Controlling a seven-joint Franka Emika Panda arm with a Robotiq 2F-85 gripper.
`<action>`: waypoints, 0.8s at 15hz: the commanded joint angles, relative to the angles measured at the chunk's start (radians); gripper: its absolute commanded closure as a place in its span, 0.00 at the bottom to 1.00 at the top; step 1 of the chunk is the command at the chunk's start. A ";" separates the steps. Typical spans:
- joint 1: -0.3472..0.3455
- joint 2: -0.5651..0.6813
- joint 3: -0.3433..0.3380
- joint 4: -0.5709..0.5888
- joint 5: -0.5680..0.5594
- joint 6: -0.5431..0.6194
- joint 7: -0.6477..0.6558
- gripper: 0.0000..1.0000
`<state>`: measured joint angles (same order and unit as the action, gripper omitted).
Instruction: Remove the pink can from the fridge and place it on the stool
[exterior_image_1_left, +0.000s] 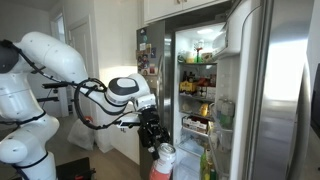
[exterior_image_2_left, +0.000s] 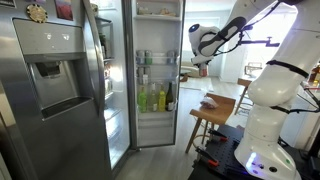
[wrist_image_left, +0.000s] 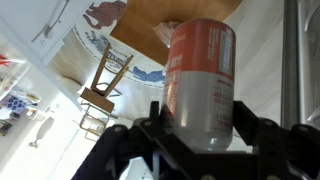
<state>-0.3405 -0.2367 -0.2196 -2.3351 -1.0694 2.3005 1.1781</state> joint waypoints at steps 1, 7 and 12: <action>-0.016 -0.017 -0.011 -0.035 -0.144 -0.017 0.161 0.52; -0.017 -0.022 -0.072 -0.097 -0.308 -0.018 0.355 0.52; -0.042 -0.006 -0.151 -0.117 -0.406 -0.006 0.420 0.52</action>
<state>-0.3604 -0.2341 -0.3412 -2.4446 -1.4099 2.2947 1.5567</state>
